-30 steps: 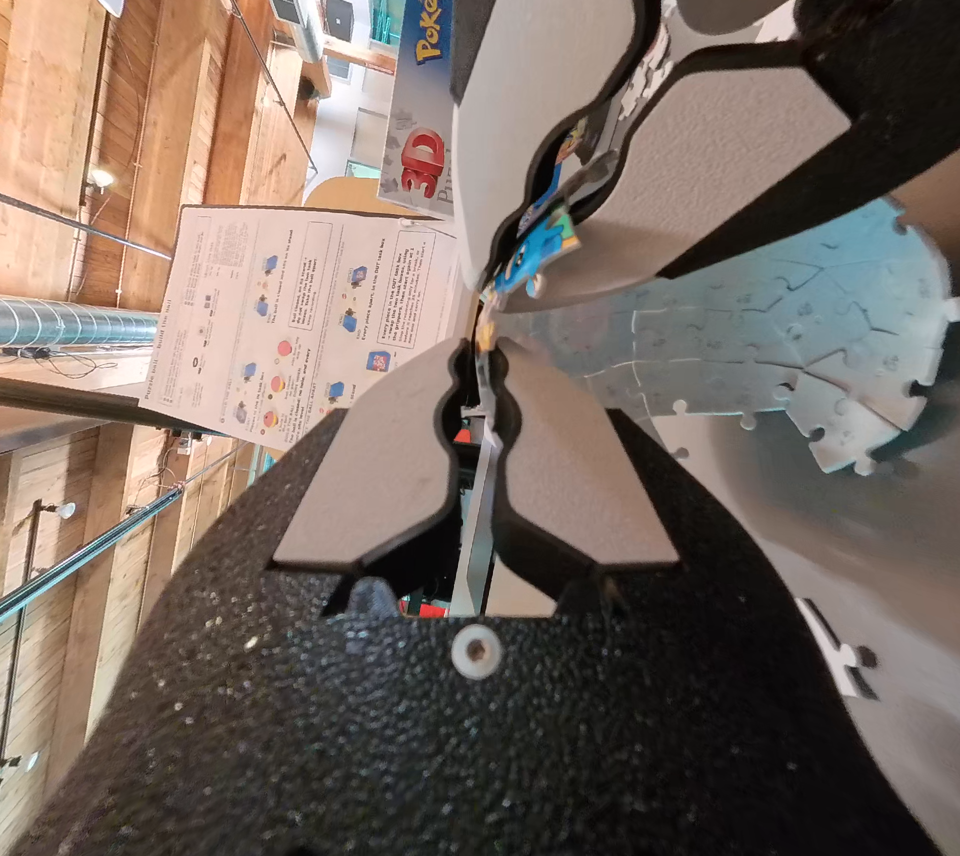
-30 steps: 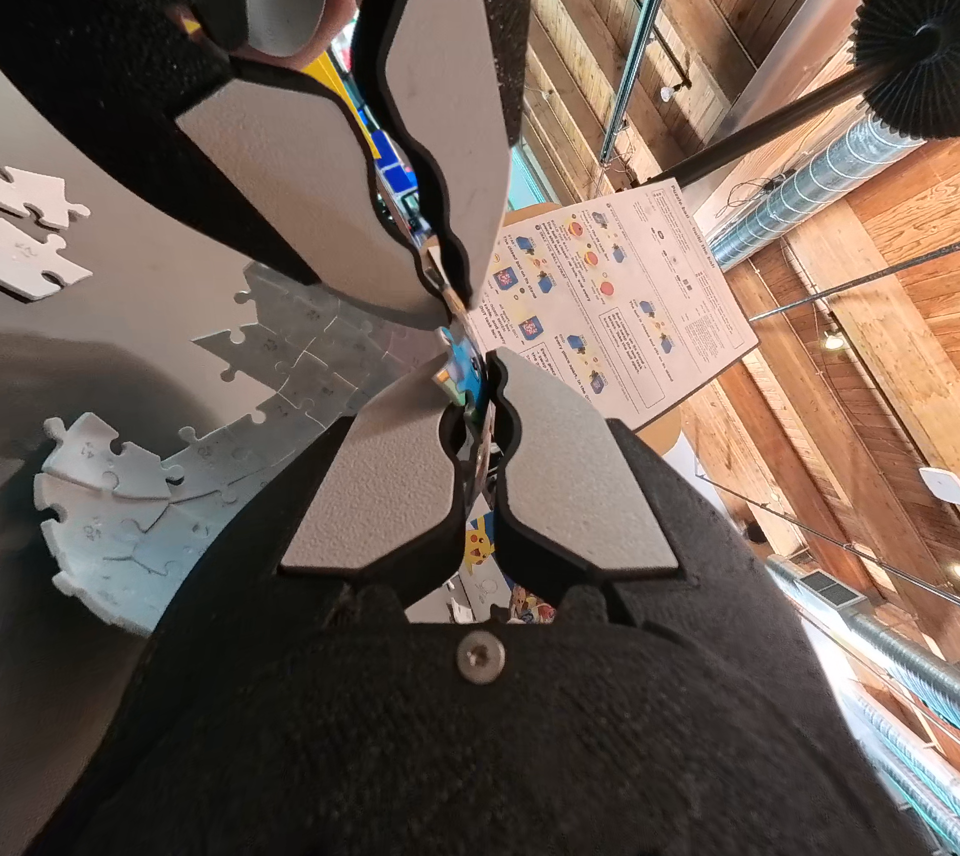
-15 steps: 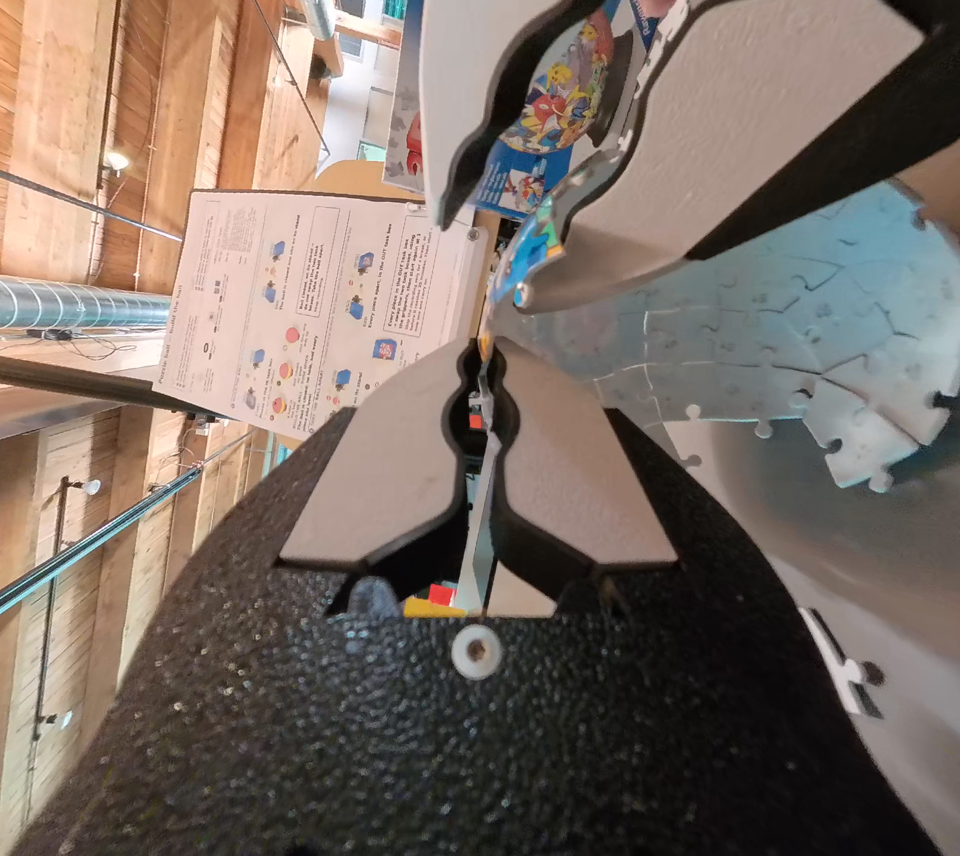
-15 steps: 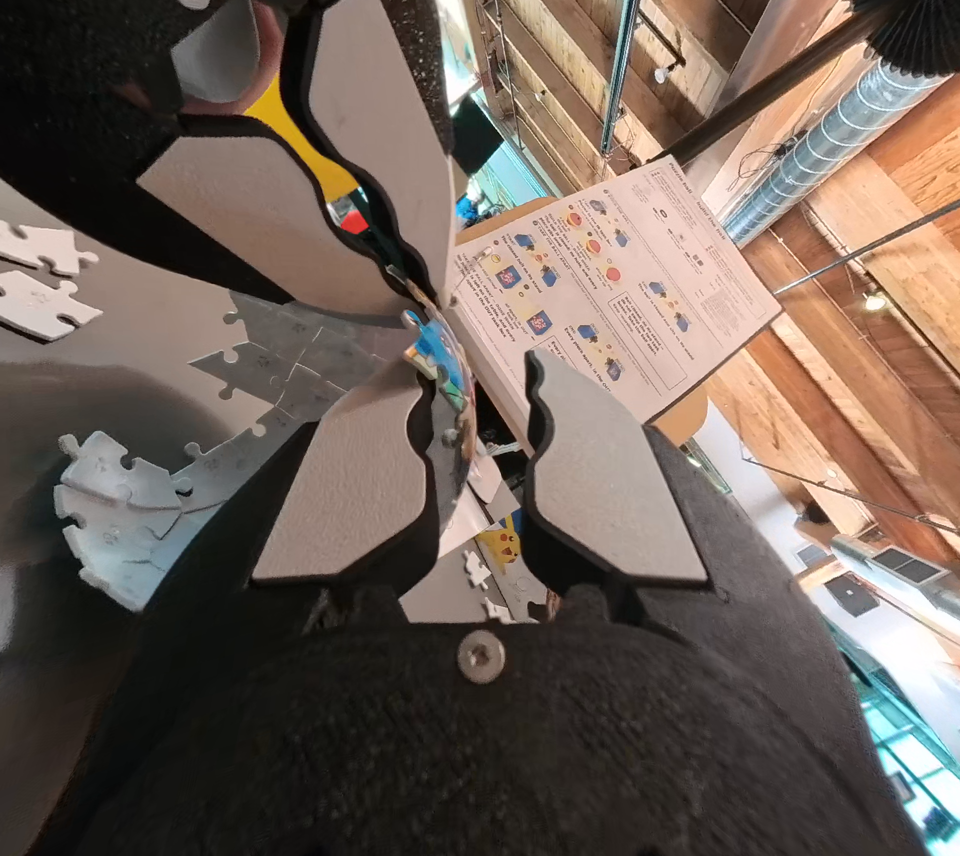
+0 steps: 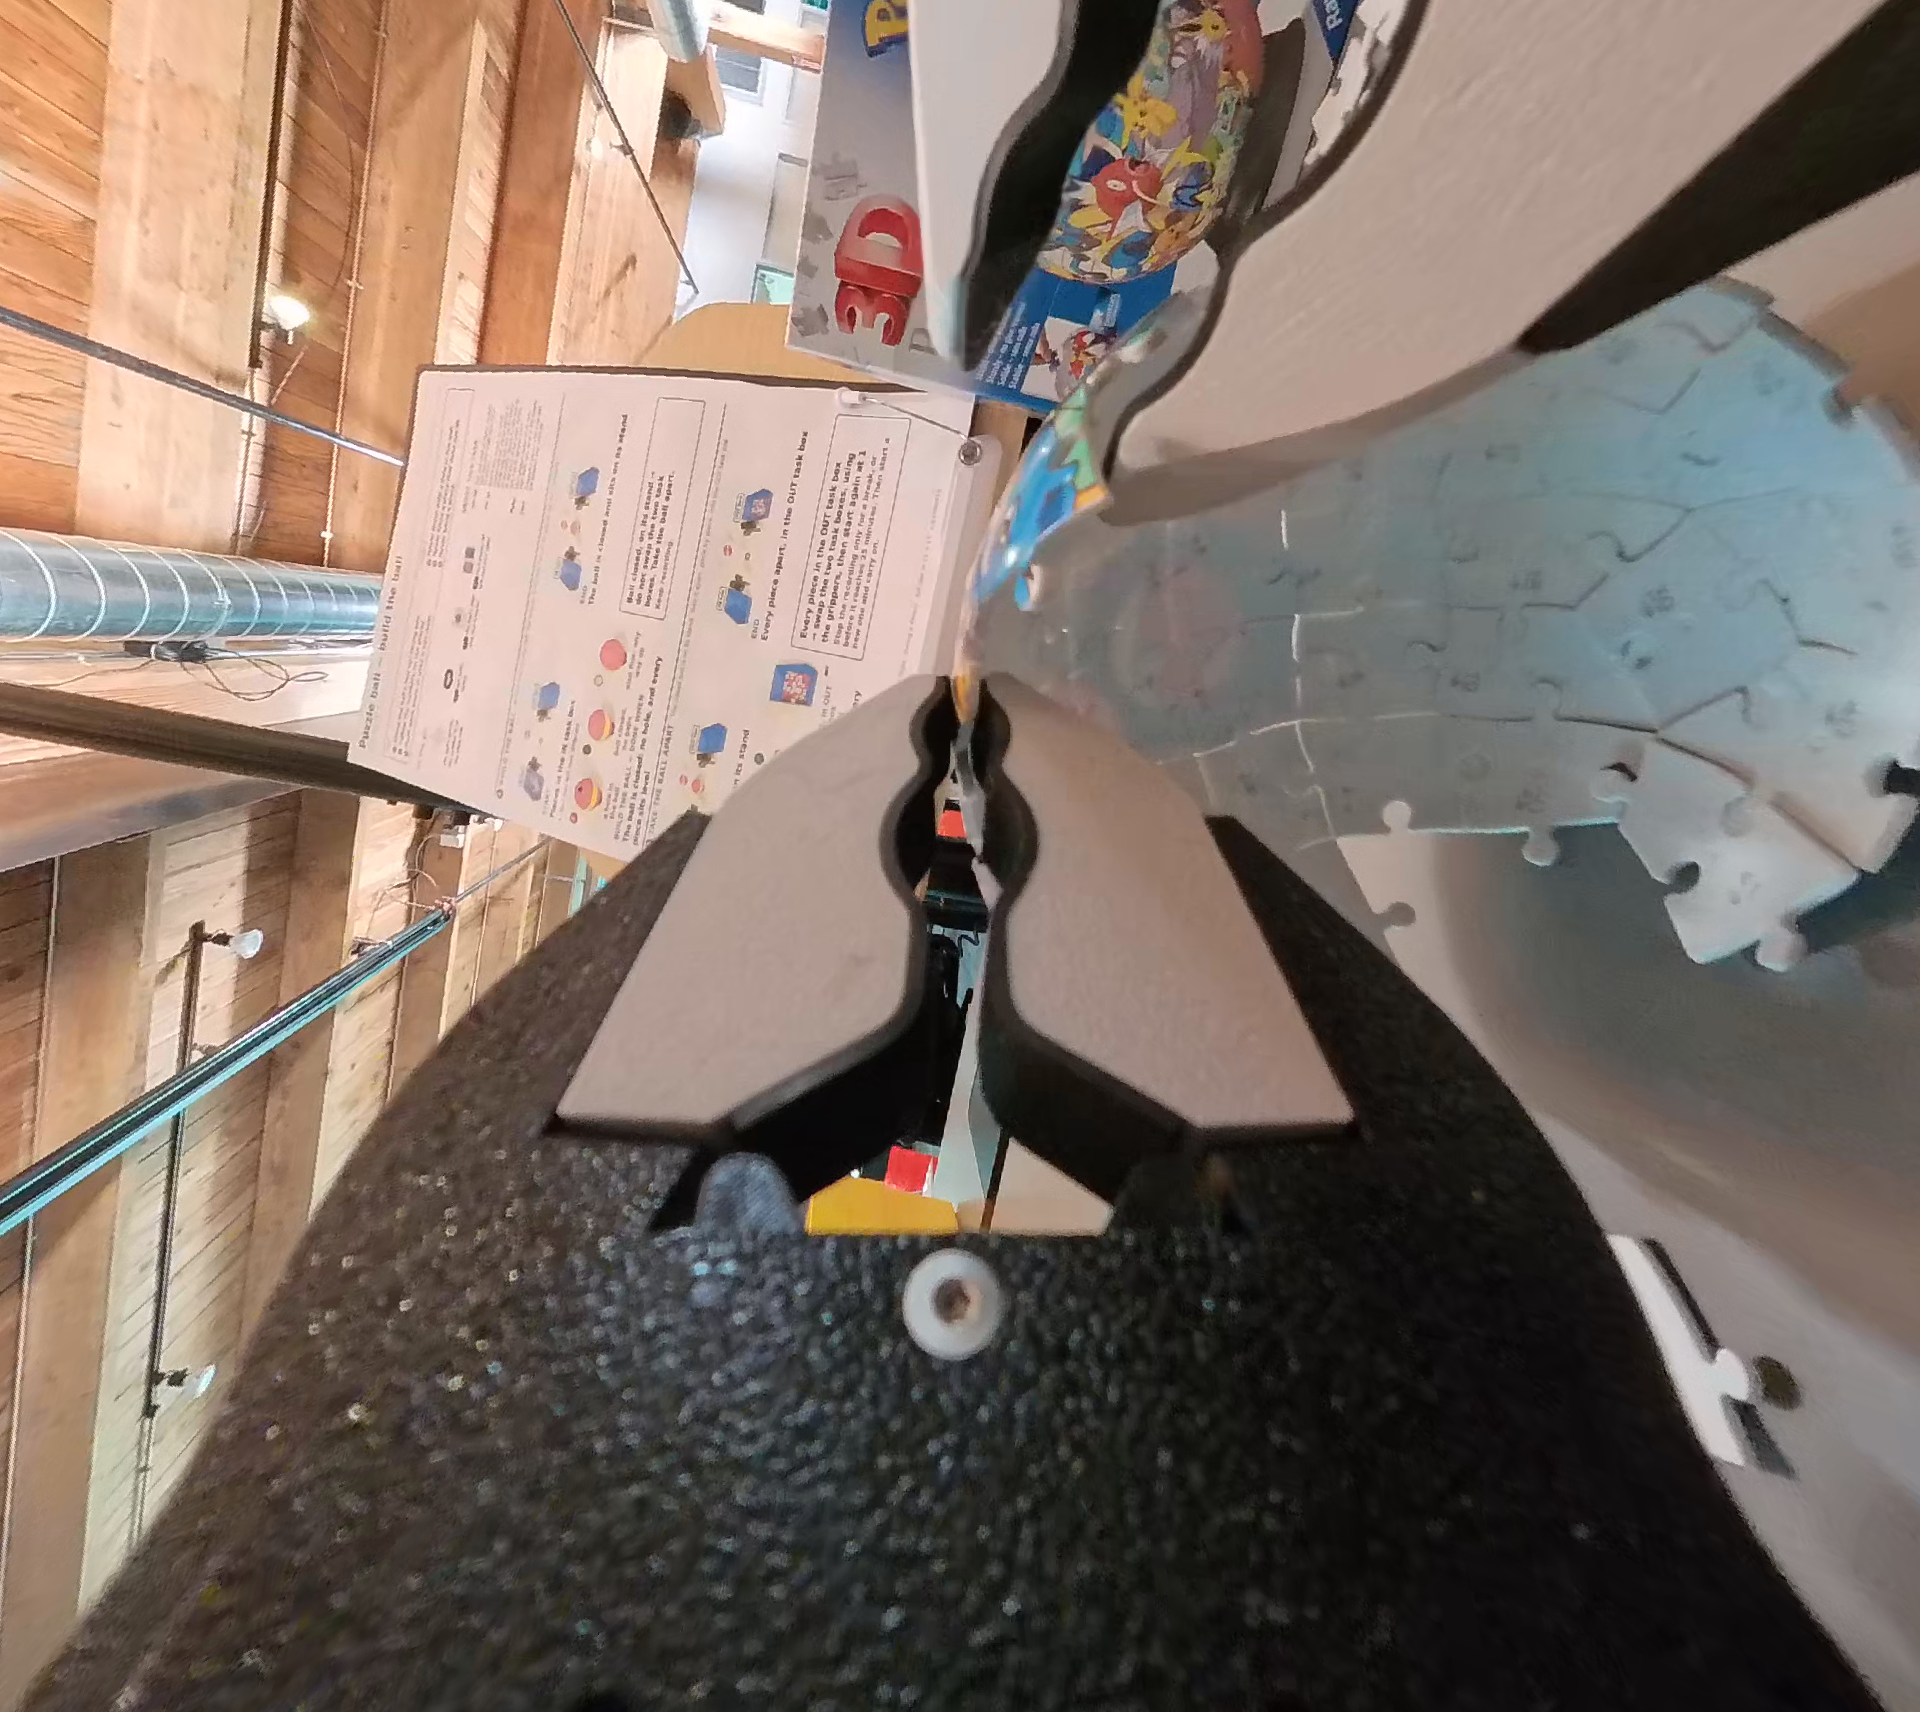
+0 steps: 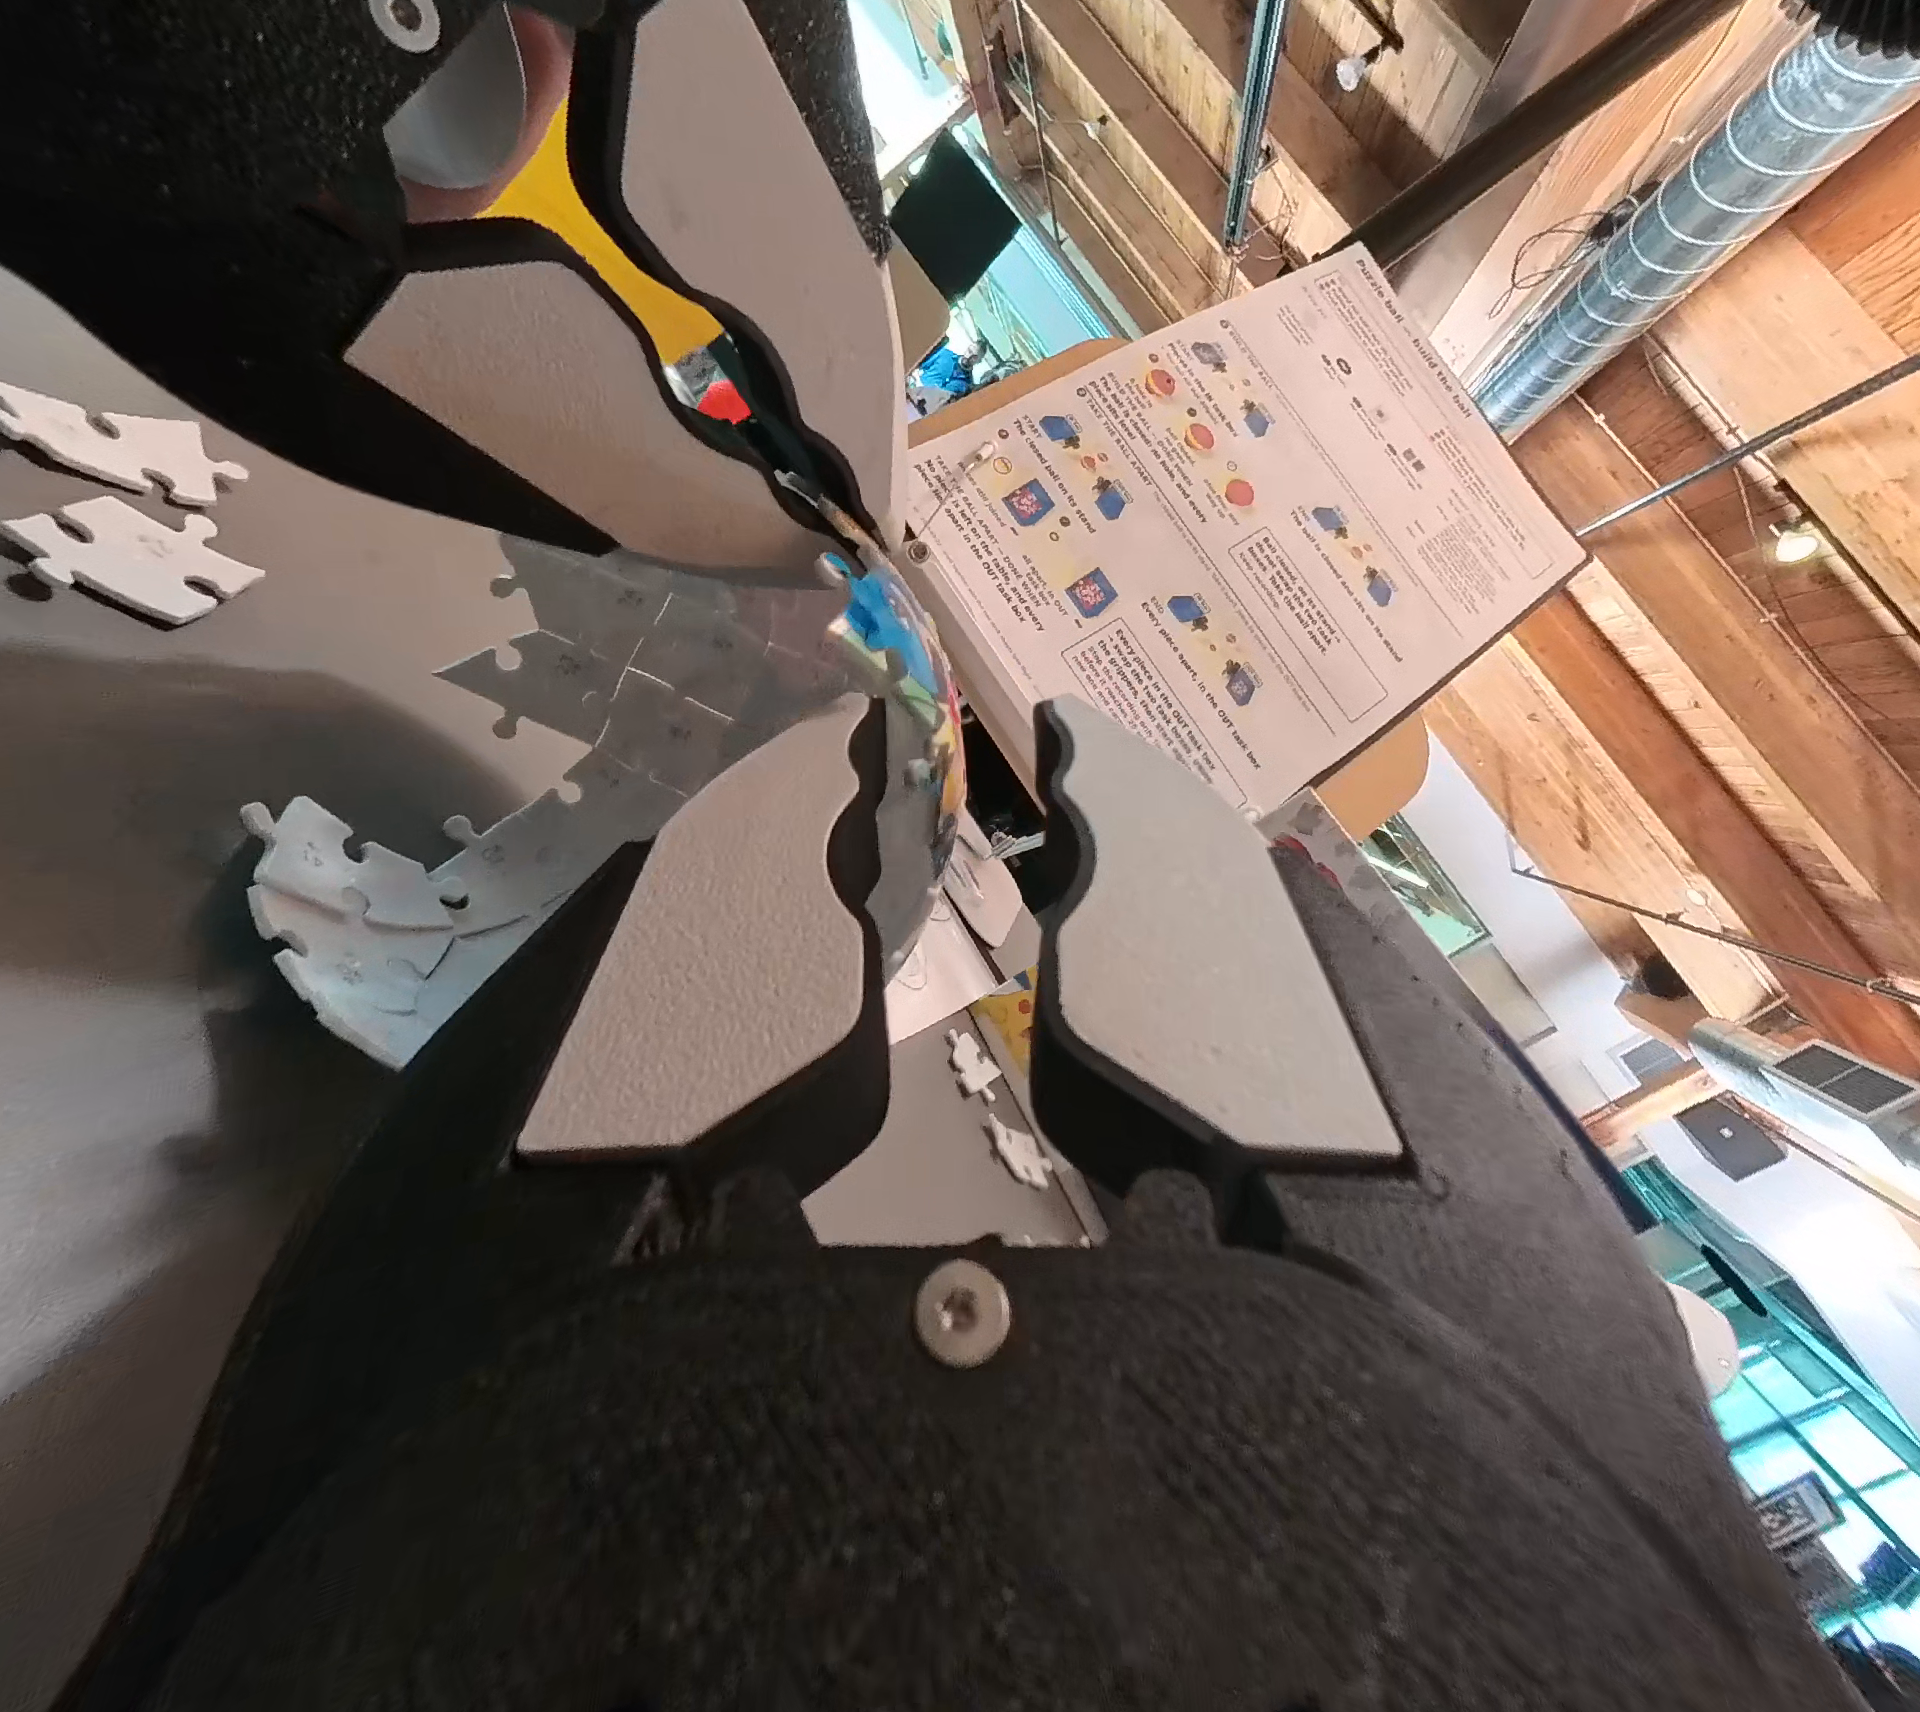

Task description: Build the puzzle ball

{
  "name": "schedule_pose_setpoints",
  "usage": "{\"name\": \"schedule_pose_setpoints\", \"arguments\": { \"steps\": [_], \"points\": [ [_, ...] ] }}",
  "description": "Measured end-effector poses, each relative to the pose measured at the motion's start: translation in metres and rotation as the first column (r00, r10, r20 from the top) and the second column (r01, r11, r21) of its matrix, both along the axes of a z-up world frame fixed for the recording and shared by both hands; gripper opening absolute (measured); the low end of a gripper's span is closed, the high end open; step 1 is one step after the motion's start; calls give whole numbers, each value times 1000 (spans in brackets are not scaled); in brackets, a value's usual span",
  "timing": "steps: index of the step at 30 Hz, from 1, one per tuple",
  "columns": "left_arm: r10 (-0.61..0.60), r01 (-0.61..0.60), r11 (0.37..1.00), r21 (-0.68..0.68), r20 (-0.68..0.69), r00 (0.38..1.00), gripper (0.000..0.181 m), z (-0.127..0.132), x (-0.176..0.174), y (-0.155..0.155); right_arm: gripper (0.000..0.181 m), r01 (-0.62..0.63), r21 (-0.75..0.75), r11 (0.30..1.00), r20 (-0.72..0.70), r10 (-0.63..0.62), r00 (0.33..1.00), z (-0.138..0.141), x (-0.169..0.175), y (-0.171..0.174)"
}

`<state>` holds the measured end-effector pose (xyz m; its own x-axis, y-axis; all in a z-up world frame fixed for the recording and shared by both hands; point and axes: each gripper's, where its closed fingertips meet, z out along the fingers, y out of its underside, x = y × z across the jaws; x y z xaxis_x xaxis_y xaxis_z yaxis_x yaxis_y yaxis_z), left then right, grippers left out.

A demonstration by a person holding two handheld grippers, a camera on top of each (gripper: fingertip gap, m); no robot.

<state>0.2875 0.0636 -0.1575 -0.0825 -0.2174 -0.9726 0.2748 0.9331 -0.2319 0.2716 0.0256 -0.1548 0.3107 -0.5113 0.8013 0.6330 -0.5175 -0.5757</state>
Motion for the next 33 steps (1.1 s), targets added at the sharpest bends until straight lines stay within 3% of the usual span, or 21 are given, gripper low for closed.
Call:
{"name": "schedule_pose_setpoints", "arguments": {
  "steps": [11,19,24,29,33],
  "points": [
    [10,-10,1000,-10,3,1000,2,0,1,4,28,10,-78,997,50,-6,999,-5,9,7],
    [15,-14,1000,-18,1,1000,2,0,3,5,40,33,-55,998,-51,-36,998,-12,7,-16],
    [14,-14,1000,-25,2,1000,2,-1,3,7,33,66,-5,998,-124,-67,990,-16,17,-26],
    [18,-18,1000,-25,18,1000,2,-1,3,7,24,54,-63,997,-123,-61,991,-23,15,-20],
    [29,-29,999,-22,24,999,2,-1,4,8,29,91,3,996,-244,-88,966,-28,13,-22]
  ]
}}
